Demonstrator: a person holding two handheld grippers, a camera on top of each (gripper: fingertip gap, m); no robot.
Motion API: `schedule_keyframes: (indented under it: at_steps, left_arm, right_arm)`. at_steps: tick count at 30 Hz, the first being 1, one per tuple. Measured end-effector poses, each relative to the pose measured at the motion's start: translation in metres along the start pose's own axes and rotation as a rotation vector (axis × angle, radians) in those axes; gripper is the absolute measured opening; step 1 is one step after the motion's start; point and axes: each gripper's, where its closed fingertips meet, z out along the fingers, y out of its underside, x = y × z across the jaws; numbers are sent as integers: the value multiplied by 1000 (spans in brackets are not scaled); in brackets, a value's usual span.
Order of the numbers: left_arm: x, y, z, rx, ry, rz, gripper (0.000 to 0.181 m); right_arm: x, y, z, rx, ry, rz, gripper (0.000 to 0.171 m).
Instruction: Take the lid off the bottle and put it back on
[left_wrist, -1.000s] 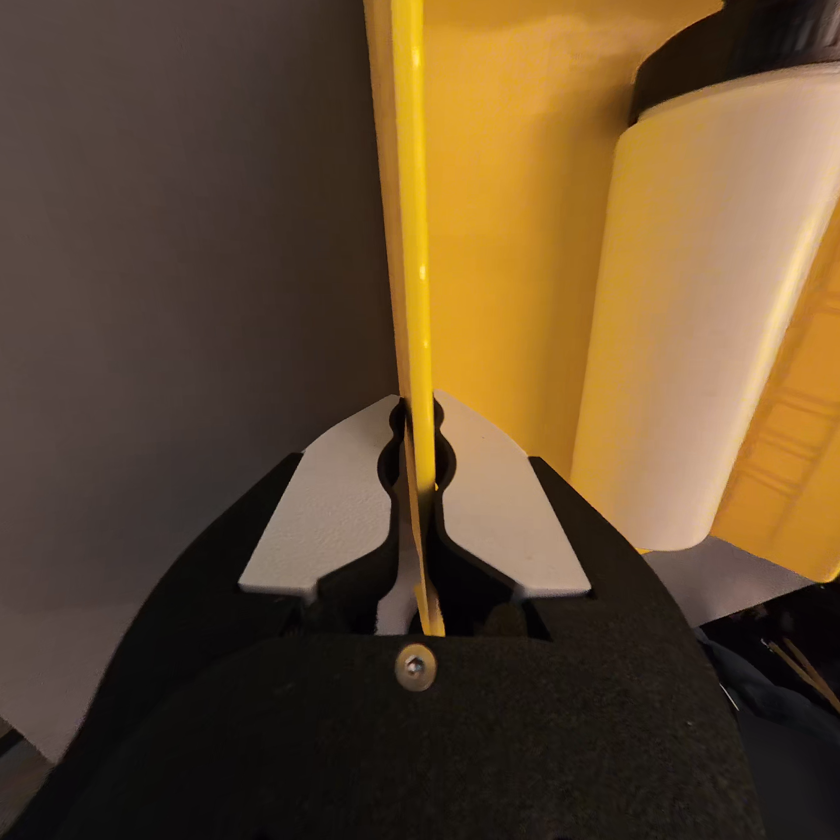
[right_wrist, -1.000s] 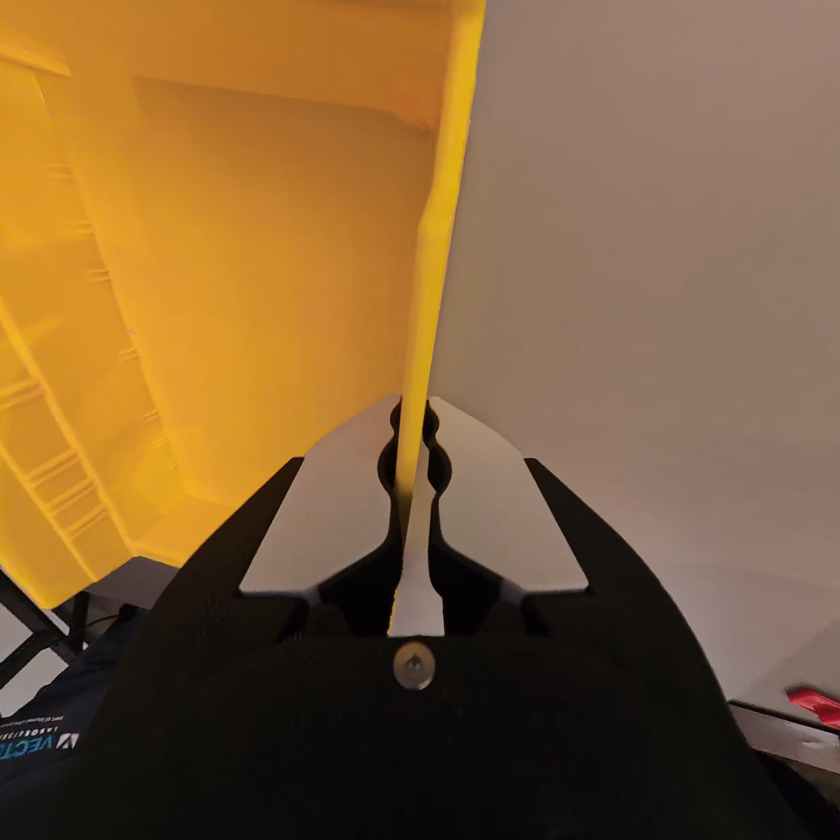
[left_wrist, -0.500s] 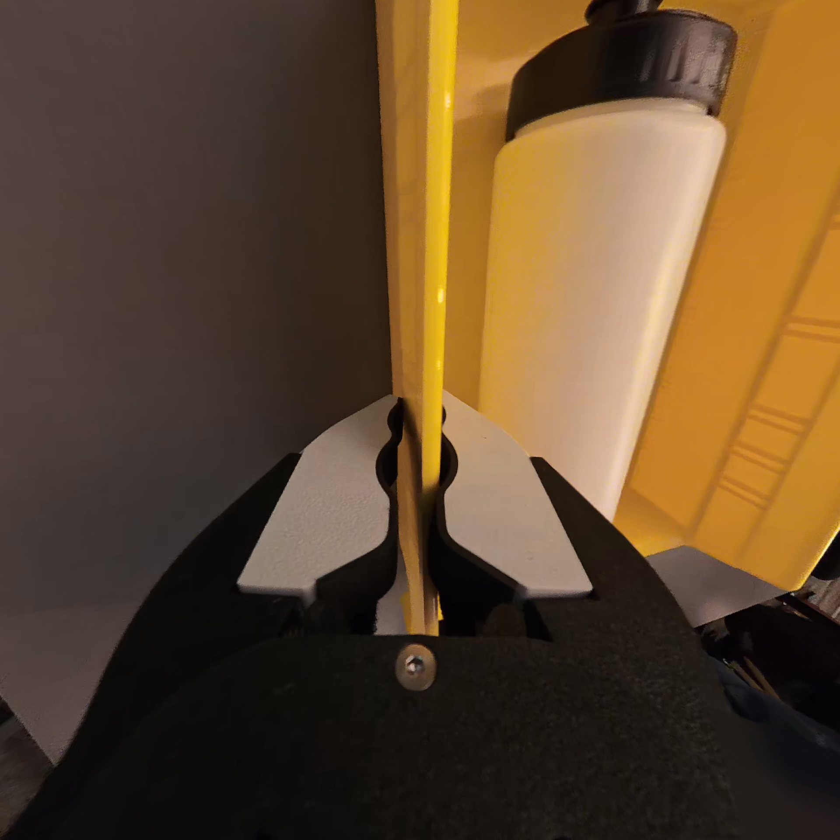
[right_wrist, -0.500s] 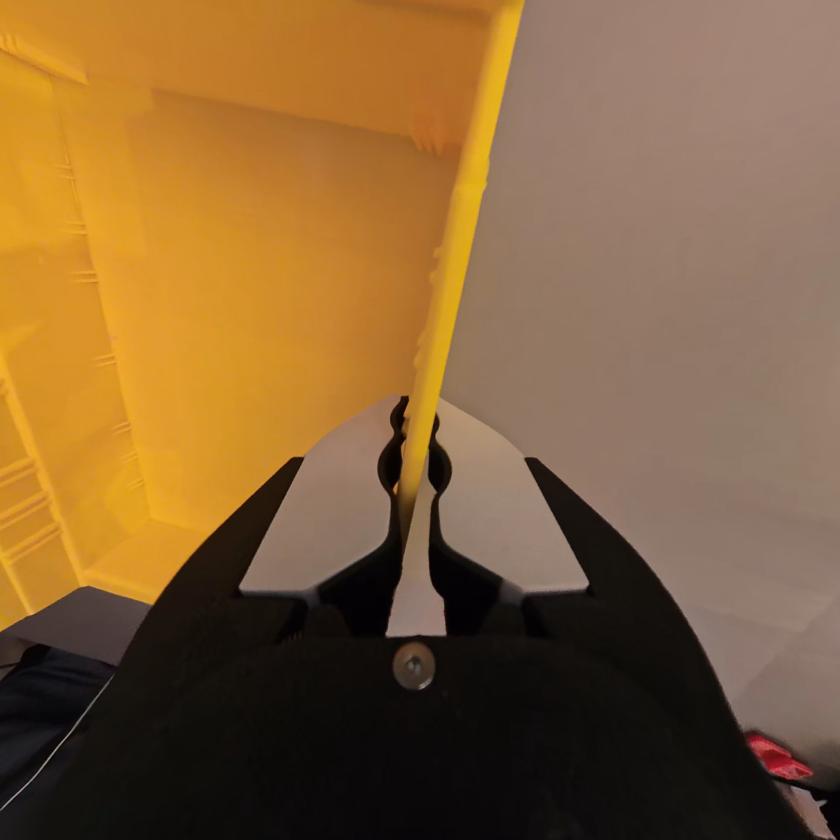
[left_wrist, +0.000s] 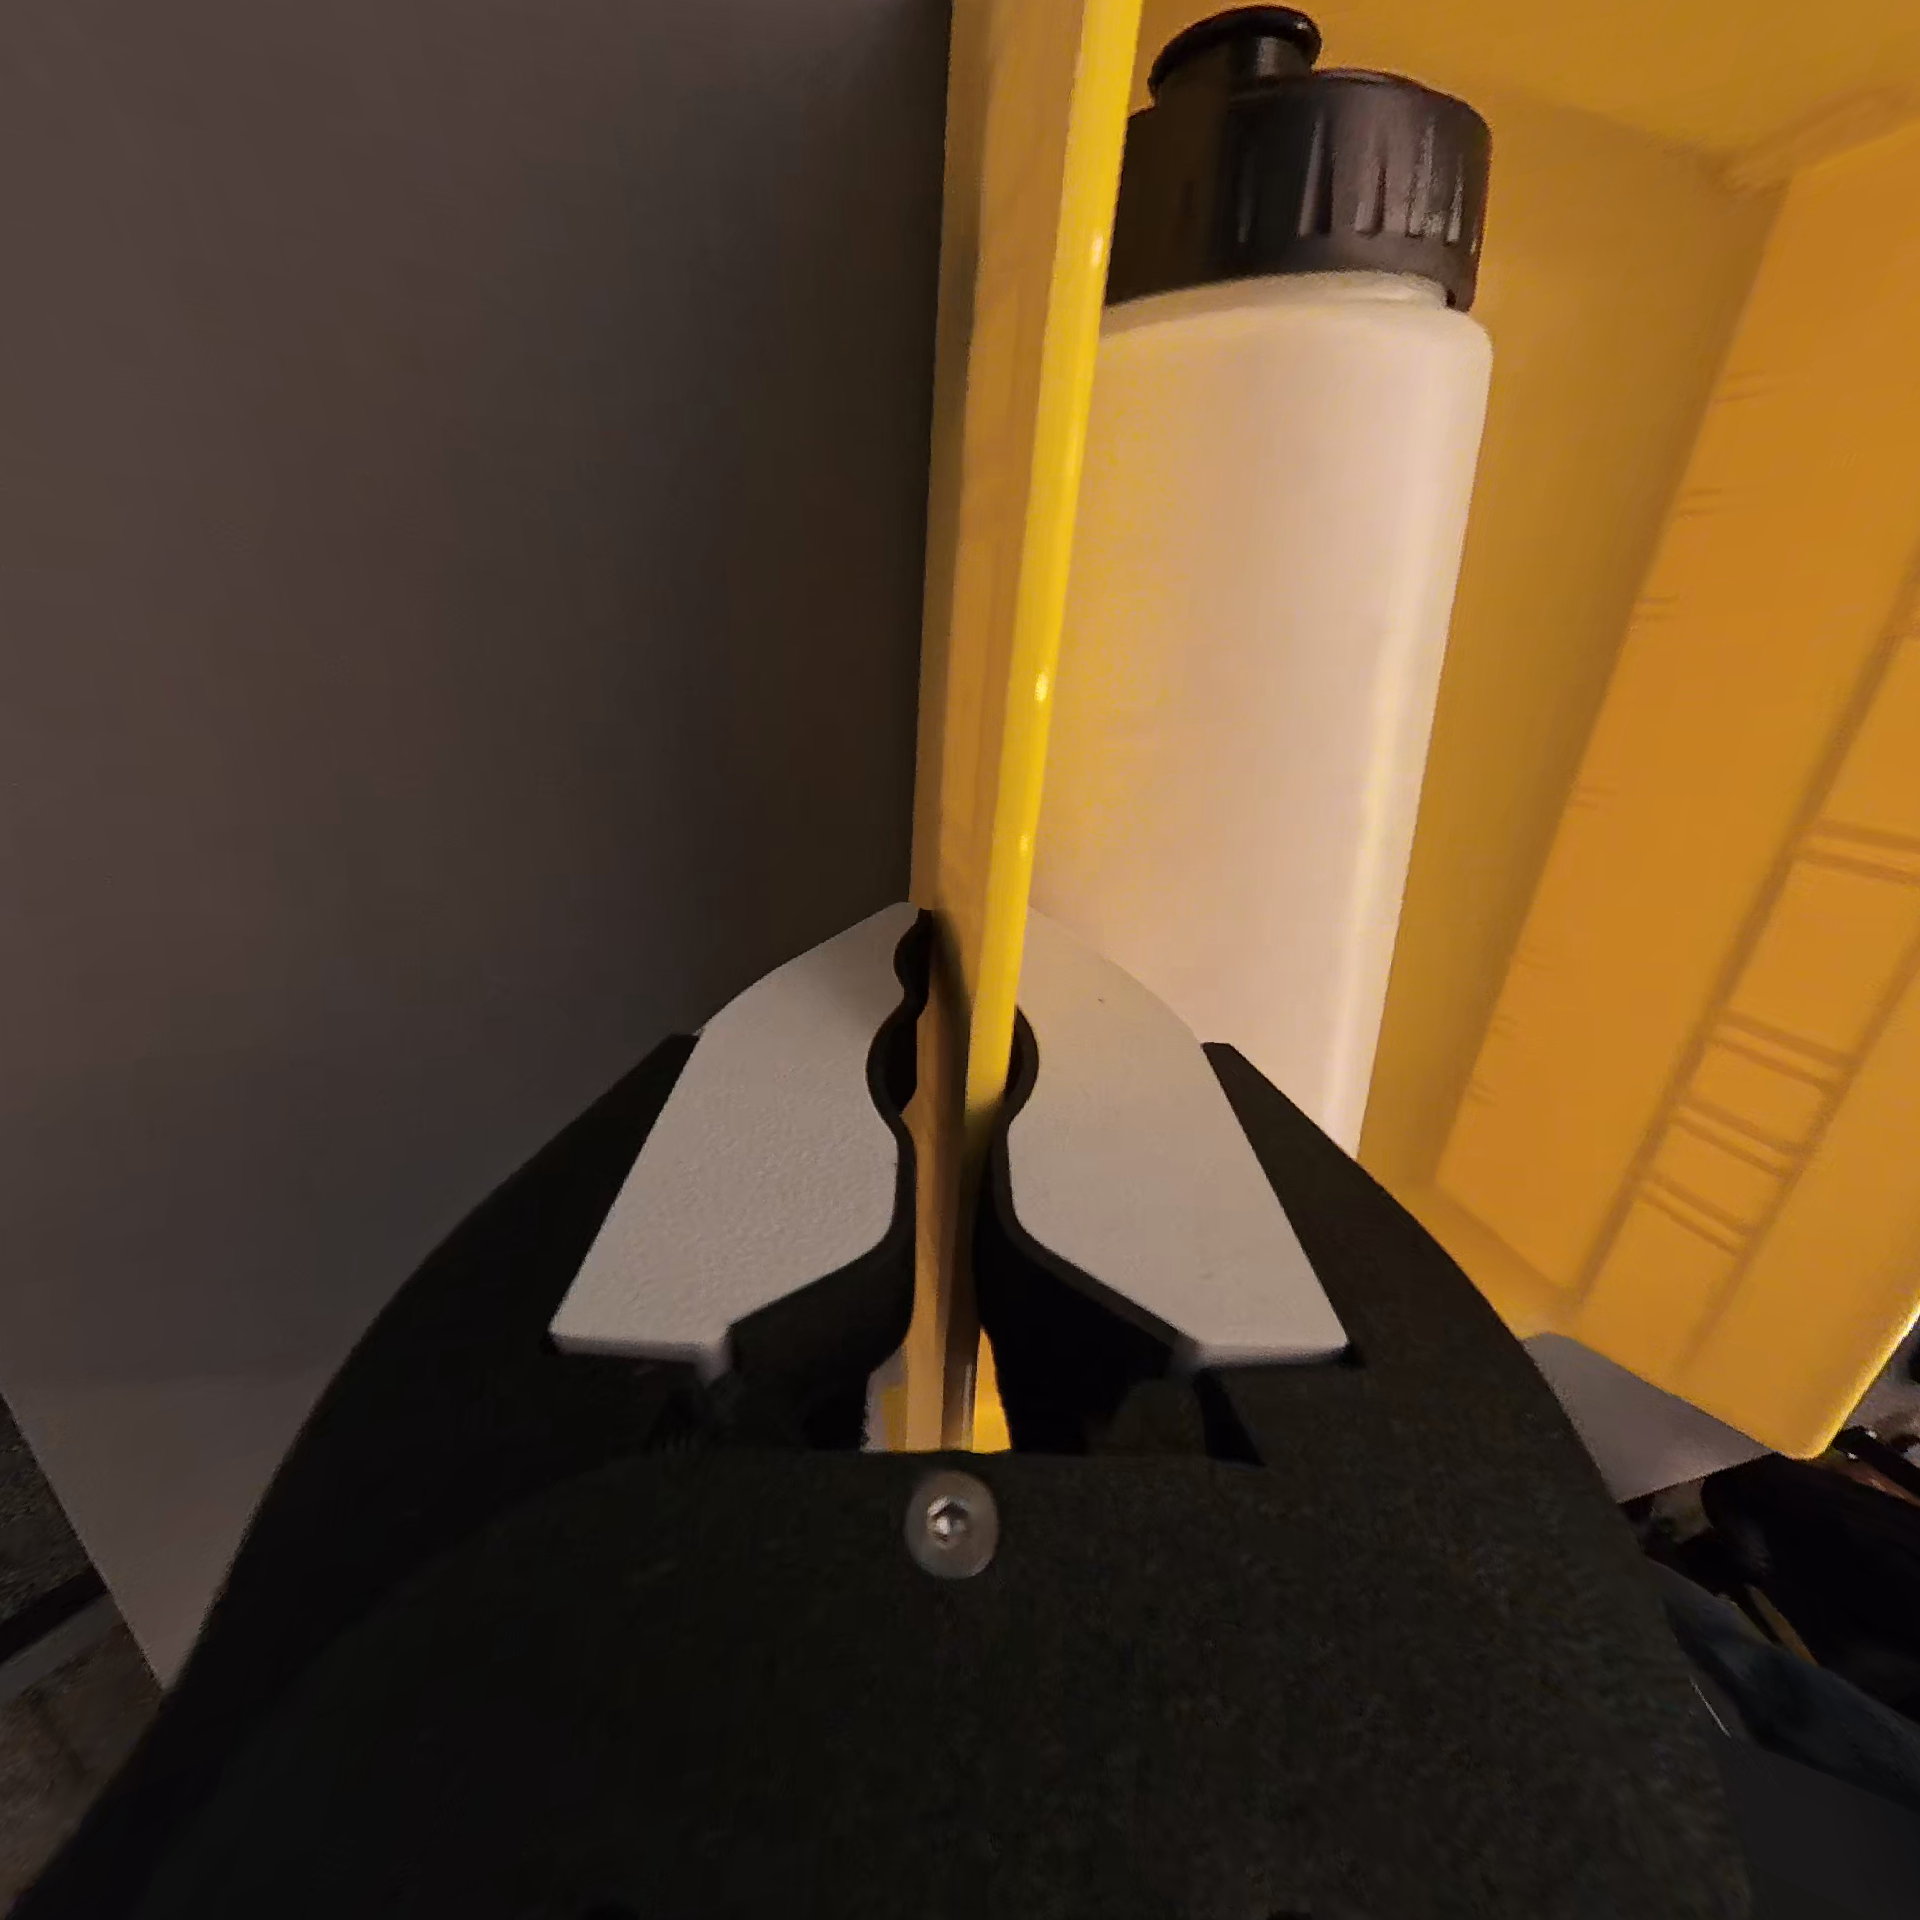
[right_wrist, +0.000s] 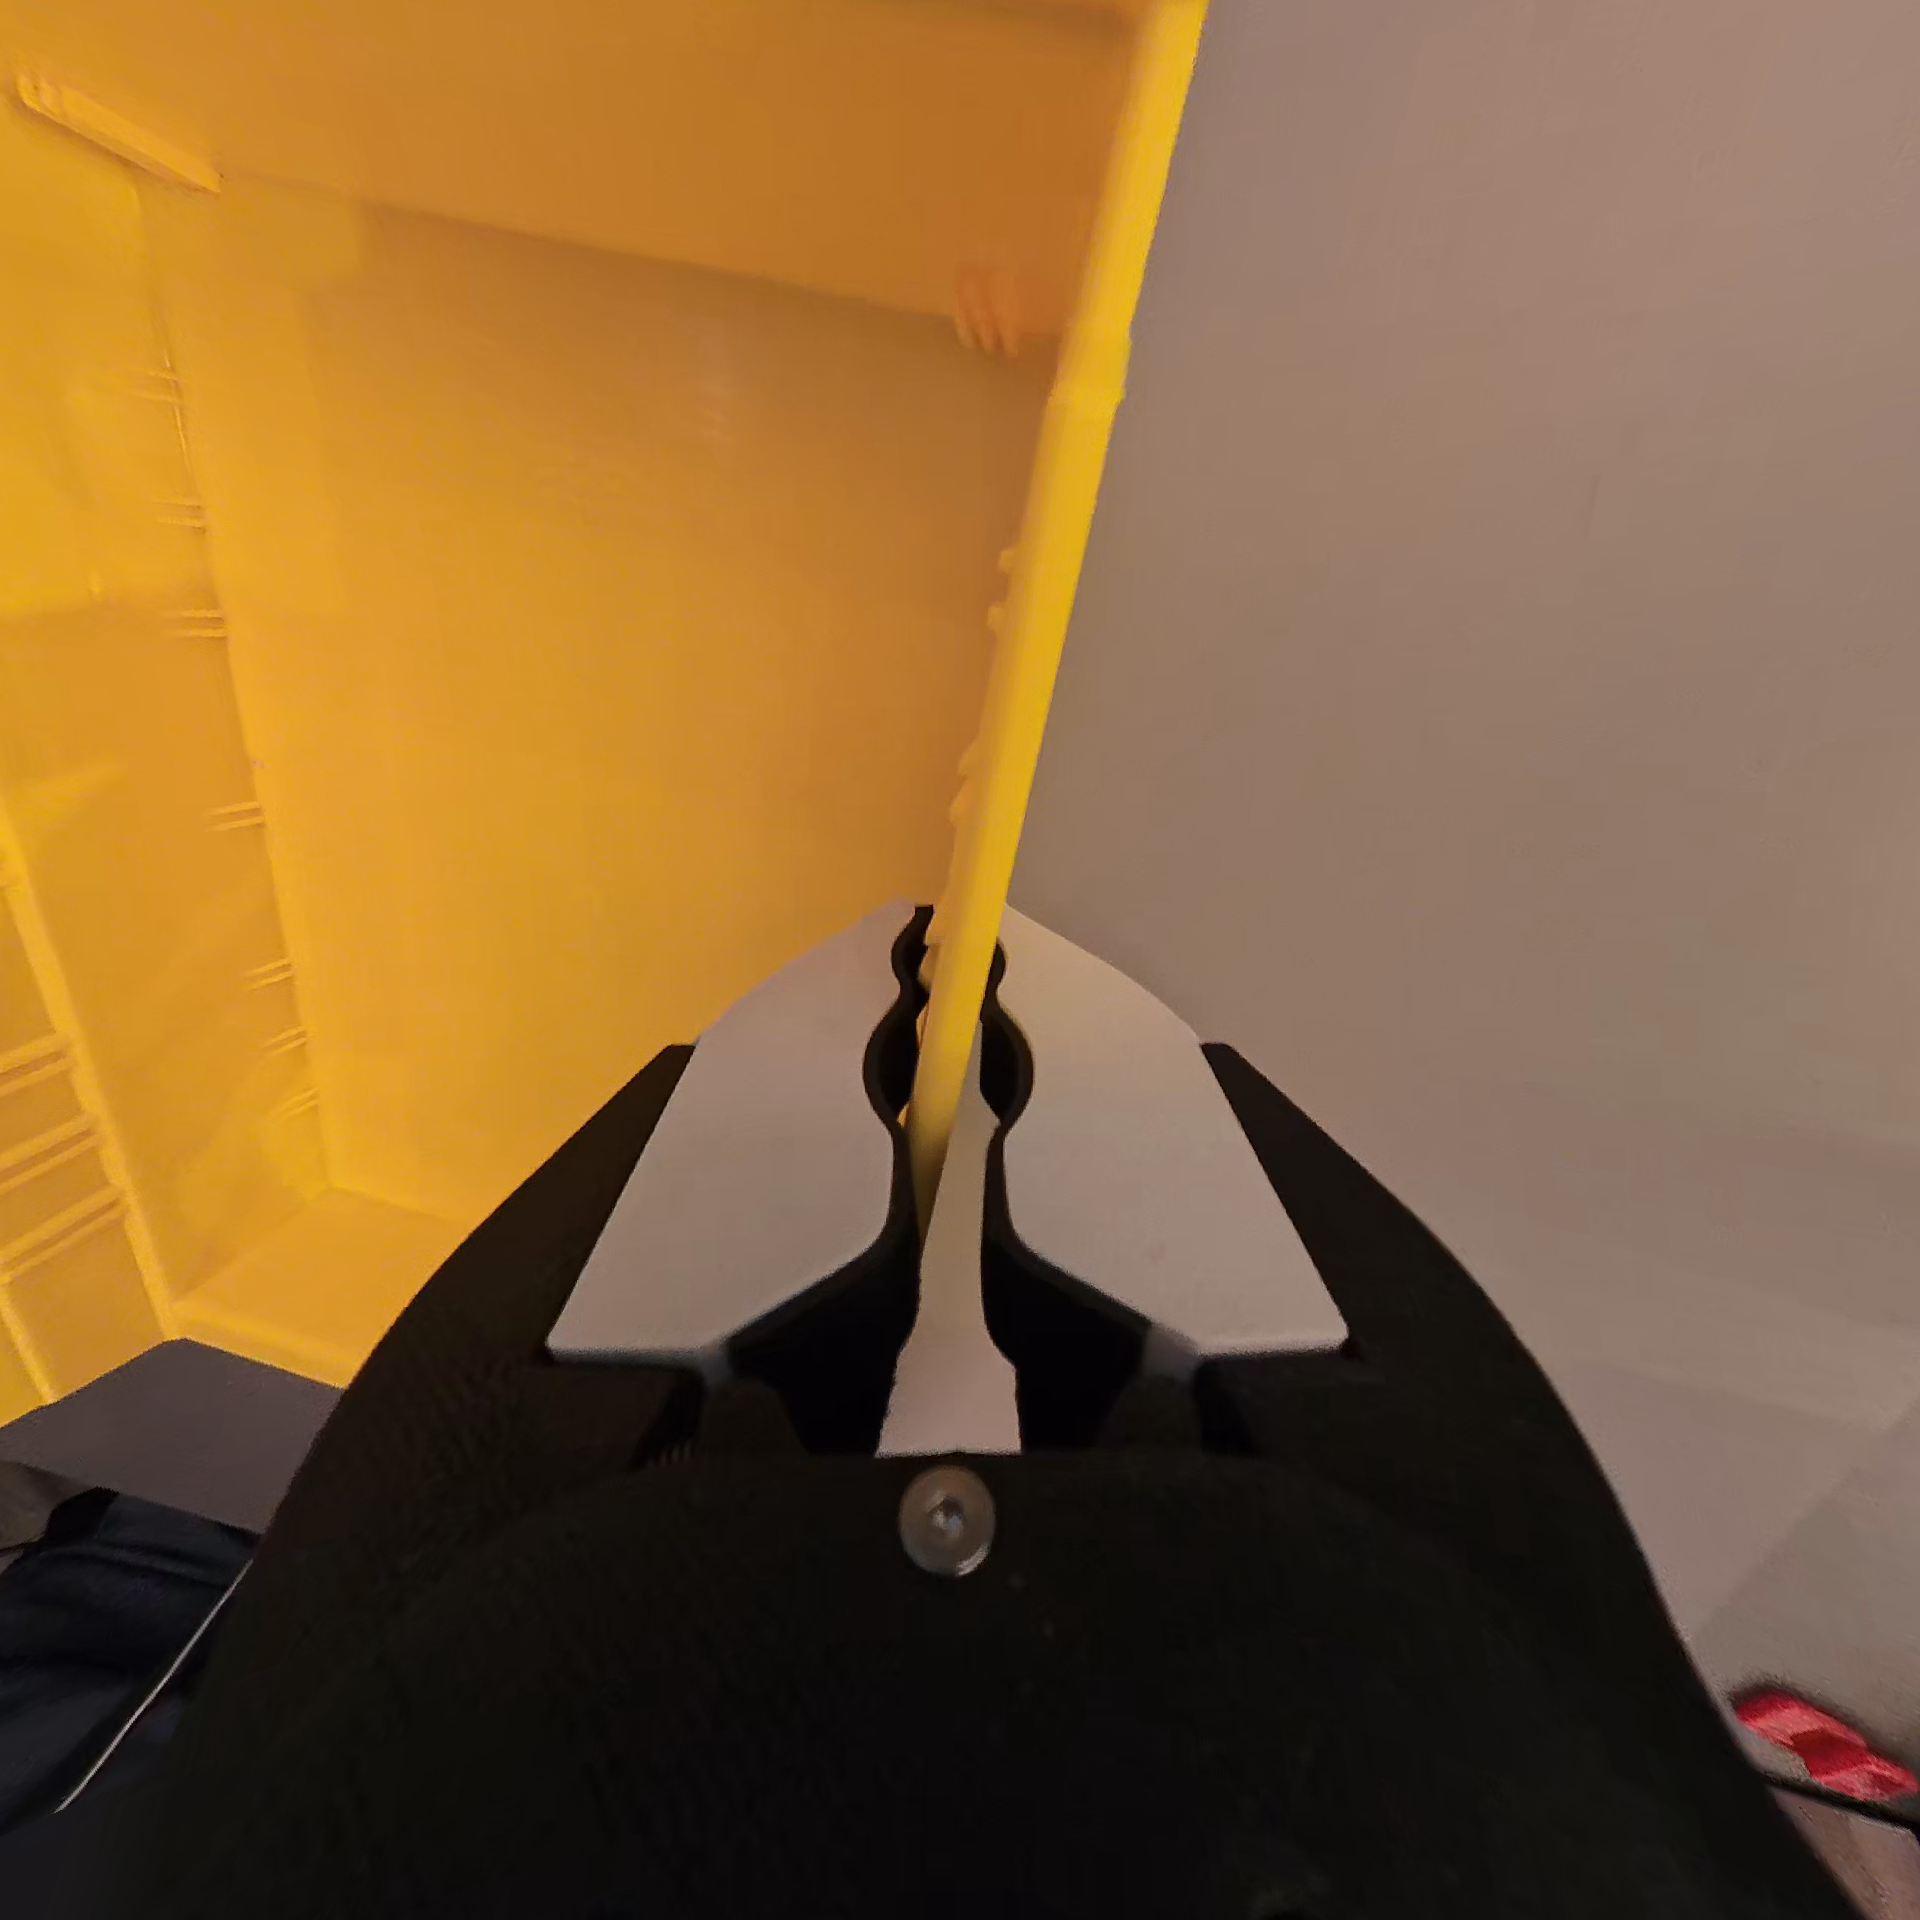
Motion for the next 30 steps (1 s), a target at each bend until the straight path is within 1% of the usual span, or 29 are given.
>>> schedule_keyframes:
  at_steps: [7, 13, 16, 18, 21, 22, 24, 25, 26, 28, 30]
  left_arm:
    - [-4, 0, -1, 22, -6, -9, 5]
    - [-5, 1, -3, 39, -1, -18, 7]
    - [-4, -2, -9, 94, 24, -29, 8]
    - [-5, -7, -20, 162, 29, -41, 18]
    - [-7, -15, -48, 281, -11, -32, 34]
    - [-6, -17, -60, 326, -42, -16, 42]
    - [2, -20, -83, 418, -104, 57, 50]
    - [10, -21, -93, 454, -137, 103, 57]
    - [20, -19, -99, 470, -160, 152, 63]
    - [46, -10, -99, 444, -161, 241, 67]
    - [64, 0, -87, 353, -162, 280, 72]
  right_arm:
    - [0, 4, 0, -12, 55, -58, 7]
    - [0, 4, 0, 4, 56, -74, 8]
    - [0, 1, 0, 33, 62, -104, 8]
    - [0, 1, 0, 36, 65, -104, 8]
    - [0, -1, -2, 50, 82, -101, 9]
    - [0, -3, -5, 72, 86, -101, 10]
    - [-1, -12, -13, 139, 108, -107, 13]
    - [0, -17, -20, 178, 142, -122, 20]
    - [0, -24, -30, 235, 190, -145, 20]
    - [-5, -40, -60, 372, 300, -197, 24]
    - [-24, -57, -98, 553, 380, -254, 25]
